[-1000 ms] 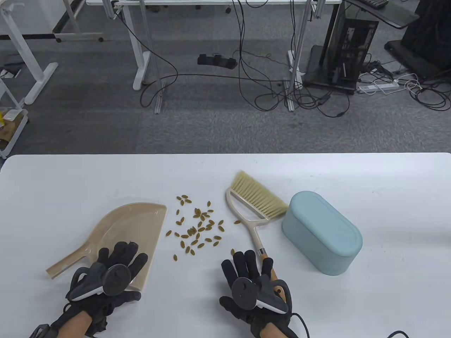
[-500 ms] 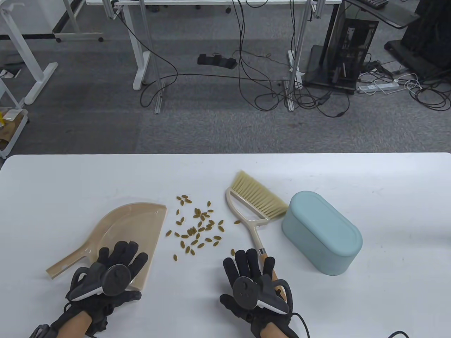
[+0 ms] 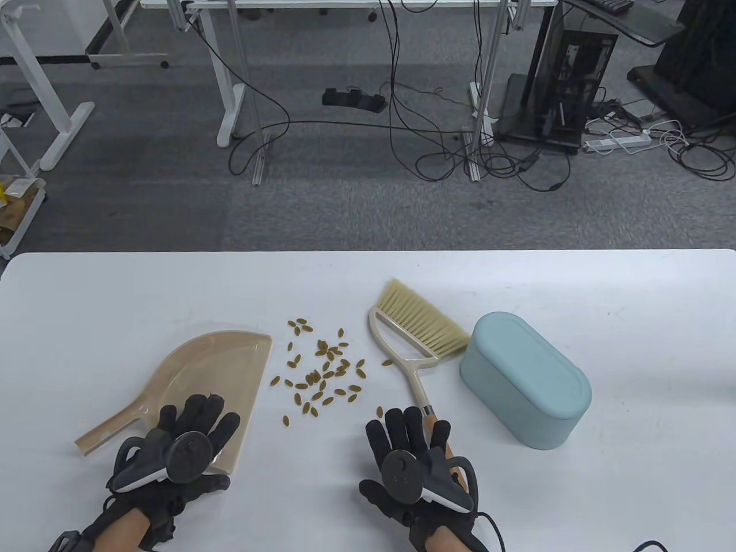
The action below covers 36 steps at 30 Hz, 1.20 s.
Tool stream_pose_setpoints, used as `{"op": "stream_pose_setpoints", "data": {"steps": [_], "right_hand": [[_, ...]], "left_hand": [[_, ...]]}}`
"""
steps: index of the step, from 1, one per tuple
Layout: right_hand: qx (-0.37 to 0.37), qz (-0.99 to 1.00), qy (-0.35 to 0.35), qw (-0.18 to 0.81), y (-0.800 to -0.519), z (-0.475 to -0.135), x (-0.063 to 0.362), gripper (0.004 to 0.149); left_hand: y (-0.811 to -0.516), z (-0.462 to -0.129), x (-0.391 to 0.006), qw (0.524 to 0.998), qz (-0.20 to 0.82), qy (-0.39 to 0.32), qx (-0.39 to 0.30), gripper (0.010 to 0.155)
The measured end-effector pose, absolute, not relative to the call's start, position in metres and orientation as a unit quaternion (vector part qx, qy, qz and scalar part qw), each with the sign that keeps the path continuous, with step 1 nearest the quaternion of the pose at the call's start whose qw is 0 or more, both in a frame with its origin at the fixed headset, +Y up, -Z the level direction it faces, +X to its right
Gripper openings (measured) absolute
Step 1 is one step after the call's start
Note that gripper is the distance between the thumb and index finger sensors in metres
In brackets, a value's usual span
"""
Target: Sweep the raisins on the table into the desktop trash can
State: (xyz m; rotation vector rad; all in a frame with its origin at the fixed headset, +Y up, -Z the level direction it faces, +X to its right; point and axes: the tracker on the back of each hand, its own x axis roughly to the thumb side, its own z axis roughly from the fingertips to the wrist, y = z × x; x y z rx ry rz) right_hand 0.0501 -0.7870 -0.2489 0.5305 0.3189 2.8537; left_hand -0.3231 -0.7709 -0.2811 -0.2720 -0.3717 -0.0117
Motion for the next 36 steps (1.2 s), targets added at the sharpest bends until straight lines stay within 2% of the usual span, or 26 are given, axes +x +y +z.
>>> {"op": "stream_pose_setpoints", "data": {"steps": [8, 14, 19, 22, 27, 31, 36], "right_hand": [[0.171, 0.974, 0.107, 0.104, -0.784, -0.248, 0.052, 0.09], [0.179, 0.975, 0.049, 0.121, -0.767, -0.248, 0.057, 0.099], [0.111, 0.99, 0.002, 0.082, -0.749, -0.249, 0.071, 0.102], [0.049, 0.997, 0.03, 0.044, -0.749, -0.249, 0.085, 0.098], [-0.037, 0.994, 0.093, -0.036, -0.767, -0.25, 0.095, 0.087], [-0.073, 0.988, 0.124, -0.05, -0.779, -0.256, 0.093, 0.084], [-0.143, 0.975, 0.166, -0.025, -0.791, -0.264, 0.104, 0.072]], "left_hand": [[-0.765, -0.281, -0.326, 0.976, 0.009, -0.179, -0.124, 0.094], [-0.757, -0.283, -0.331, 0.979, 0.028, -0.174, -0.107, 0.094], [-0.755, -0.283, -0.332, 0.979, 0.035, -0.173, -0.102, 0.094], [-0.753, -0.282, -0.333, 0.979, 0.039, -0.175, -0.098, 0.094], [-0.75, -0.285, -0.336, 0.979, 0.054, -0.171, -0.094, 0.093], [-0.753, -0.284, -0.335, 0.978, 0.052, -0.174, -0.104, 0.093], [-0.751, -0.284, -0.334, 0.978, 0.052, -0.174, -0.1, 0.093]]}}
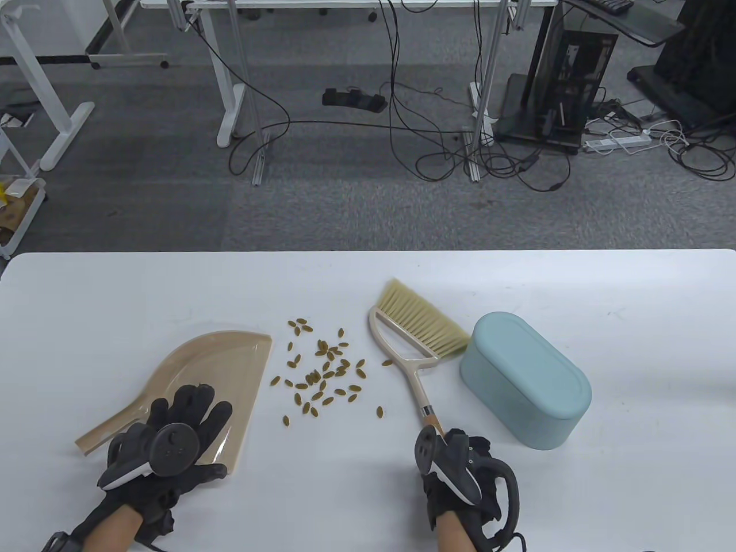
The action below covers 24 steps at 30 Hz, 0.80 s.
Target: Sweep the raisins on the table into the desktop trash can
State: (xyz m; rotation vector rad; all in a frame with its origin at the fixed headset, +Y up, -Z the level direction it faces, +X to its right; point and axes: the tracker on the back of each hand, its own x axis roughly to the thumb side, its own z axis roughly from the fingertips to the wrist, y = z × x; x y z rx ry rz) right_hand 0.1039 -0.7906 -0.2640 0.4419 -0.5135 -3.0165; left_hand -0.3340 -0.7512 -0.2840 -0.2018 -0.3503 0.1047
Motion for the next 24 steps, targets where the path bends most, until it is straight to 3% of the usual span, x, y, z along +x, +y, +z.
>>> {"op": "stream_pose_setpoints", "data": {"steps": [3, 8, 13, 17, 18, 21, 24], "right_hand": [[0.144, -0.979, -0.141, -0.004, -0.794, -0.267, 0.1, 0.067], [0.145, -0.978, -0.111, 0.099, -0.789, -0.27, 0.089, 0.062], [0.164, -0.983, -0.058, 0.058, -0.775, -0.271, 0.094, 0.058], [0.097, -0.994, -0.001, 0.051, -0.757, -0.267, 0.086, 0.066], [0.082, -0.995, 0.041, 0.033, -0.749, -0.265, 0.083, 0.066], [0.078, -0.993, 0.061, -0.06, -0.729, -0.262, 0.084, 0.069], [0.053, -0.968, 0.093, -0.228, -0.704, -0.257, 0.083, 0.069]], "left_hand": [[-0.752, -0.284, -0.334, 0.978, 0.052, -0.171, -0.102, 0.092], [-0.753, -0.283, -0.334, 0.979, 0.049, -0.169, -0.104, 0.092], [-0.751, -0.283, -0.335, 0.98, 0.051, -0.168, -0.098, 0.091], [-0.747, -0.284, -0.339, 0.977, 0.08, -0.182, -0.083, 0.091], [-0.746, -0.285, -0.34, 0.977, 0.089, -0.179, -0.078, 0.09], [-0.746, -0.286, -0.343, 0.978, 0.095, -0.17, -0.078, 0.09], [-0.746, -0.286, -0.346, 0.978, 0.101, -0.164, -0.077, 0.09]]}}
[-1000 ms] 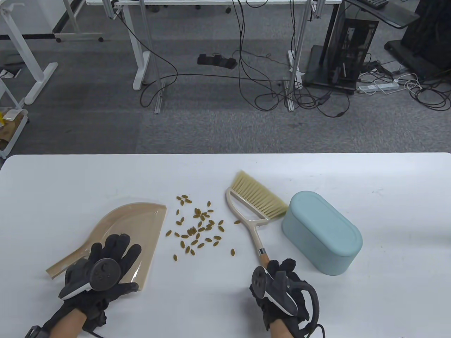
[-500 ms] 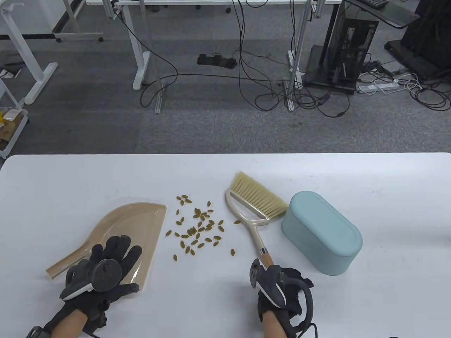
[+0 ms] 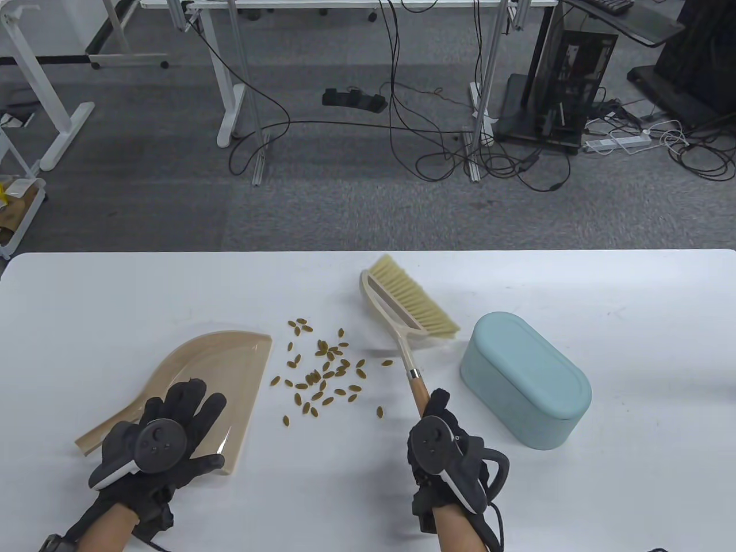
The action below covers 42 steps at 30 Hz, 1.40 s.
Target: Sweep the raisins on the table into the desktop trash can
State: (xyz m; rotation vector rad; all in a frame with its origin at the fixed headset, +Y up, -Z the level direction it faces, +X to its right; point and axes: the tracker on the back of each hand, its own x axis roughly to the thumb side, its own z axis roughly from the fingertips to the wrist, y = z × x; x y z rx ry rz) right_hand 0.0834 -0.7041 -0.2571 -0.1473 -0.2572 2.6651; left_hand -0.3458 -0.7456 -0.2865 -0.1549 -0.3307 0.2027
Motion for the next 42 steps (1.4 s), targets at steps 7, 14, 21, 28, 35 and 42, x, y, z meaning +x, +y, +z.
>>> {"op": "stream_pose_setpoints", "data": {"steps": [7, 14, 21, 28, 35, 42], "right_hand": [[0.024, 0.709, 0.055, 0.702, -0.697, -0.26, 0.063, 0.075], [0.077, 0.429, 0.275, 0.857, -0.754, -0.272, 0.024, 0.078], [0.023, 0.469, 0.308, 0.827, -0.784, -0.27, 0.016, 0.078], [-0.026, 0.615, 0.28, 0.737, -0.777, -0.255, 0.054, 0.08], [-0.054, 0.711, 0.276, 0.644, -0.76, -0.242, 0.093, 0.078], [-0.039, 0.804, 0.246, 0.54, -0.744, -0.25, 0.106, 0.067]], "left_hand": [[-0.747, -0.287, -0.348, 0.979, 0.102, -0.156, -0.08, 0.089], [-0.749, -0.287, -0.346, 0.979, 0.097, -0.157, -0.085, 0.089], [-0.749, -0.288, -0.346, 0.979, 0.098, -0.156, -0.085, 0.089], [-0.748, -0.288, -0.348, 0.979, 0.107, -0.152, -0.082, 0.089], [-0.747, -0.288, -0.353, 0.98, 0.117, -0.141, -0.082, 0.089], [-0.749, -0.287, -0.352, 0.98, 0.11, -0.139, -0.089, 0.088]]}}
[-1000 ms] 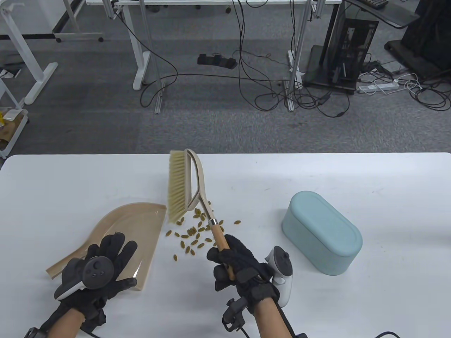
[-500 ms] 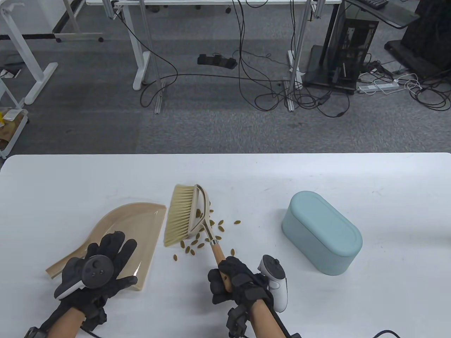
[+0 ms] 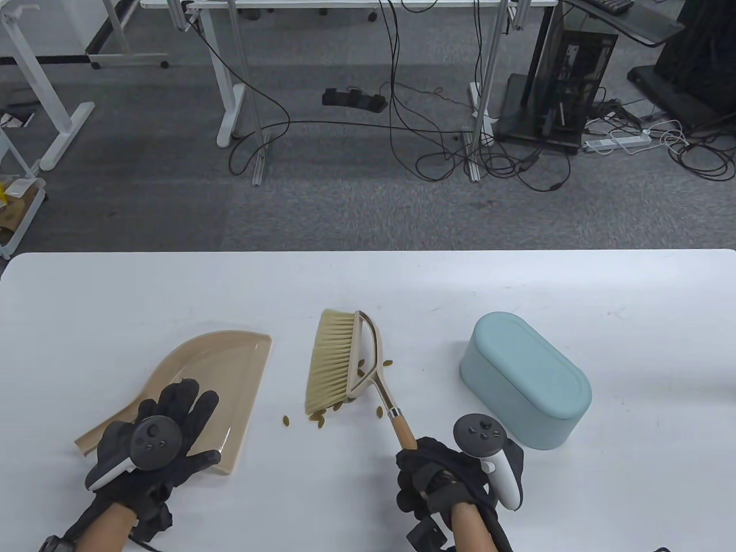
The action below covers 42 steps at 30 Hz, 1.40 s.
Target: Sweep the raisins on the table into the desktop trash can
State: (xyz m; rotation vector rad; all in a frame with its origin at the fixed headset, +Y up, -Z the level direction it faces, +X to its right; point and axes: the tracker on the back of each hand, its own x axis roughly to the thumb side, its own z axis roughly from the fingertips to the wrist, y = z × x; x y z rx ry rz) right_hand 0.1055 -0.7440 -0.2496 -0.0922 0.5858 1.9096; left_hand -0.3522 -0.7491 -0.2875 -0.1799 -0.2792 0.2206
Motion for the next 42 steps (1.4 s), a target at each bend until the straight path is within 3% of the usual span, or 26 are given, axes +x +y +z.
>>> {"op": "stream_pose_setpoints", "data": {"steps": [4, 8, 14, 22, 32, 36, 42], "right_hand": [[-0.007, 0.718, 0.2, 0.666, -0.741, -0.249, 0.103, 0.073], [0.081, 0.686, 0.249, 0.679, -0.742, -0.245, 0.103, 0.074], [0.107, 0.698, 0.305, 0.639, -0.751, -0.237, 0.11, 0.074], [0.039, 0.812, 0.247, 0.527, -0.737, -0.243, 0.16, 0.068], [-0.022, 0.825, 0.214, 0.522, -0.736, -0.247, 0.187, 0.068], [0.004, 0.784, 0.218, 0.582, -0.733, -0.247, 0.182, 0.07], [0.036, 0.714, 0.207, 0.667, -0.734, -0.263, 0.133, 0.075]], "left_hand": [[-0.748, -0.287, -0.354, 0.98, 0.114, -0.135, -0.089, 0.088], [-0.749, -0.288, -0.355, 0.98, 0.119, -0.131, -0.09, 0.088], [-0.749, -0.287, -0.354, 0.98, 0.117, -0.131, -0.094, 0.088], [-0.75, -0.287, -0.353, 0.98, 0.112, -0.133, -0.1, 0.088], [-0.749, -0.287, -0.355, 0.98, 0.119, -0.124, -0.1, 0.087], [-0.748, -0.287, -0.355, 0.98, 0.121, -0.121, -0.101, 0.087], [-0.747, -0.288, -0.357, 0.981, 0.122, -0.114, -0.101, 0.087]]}}
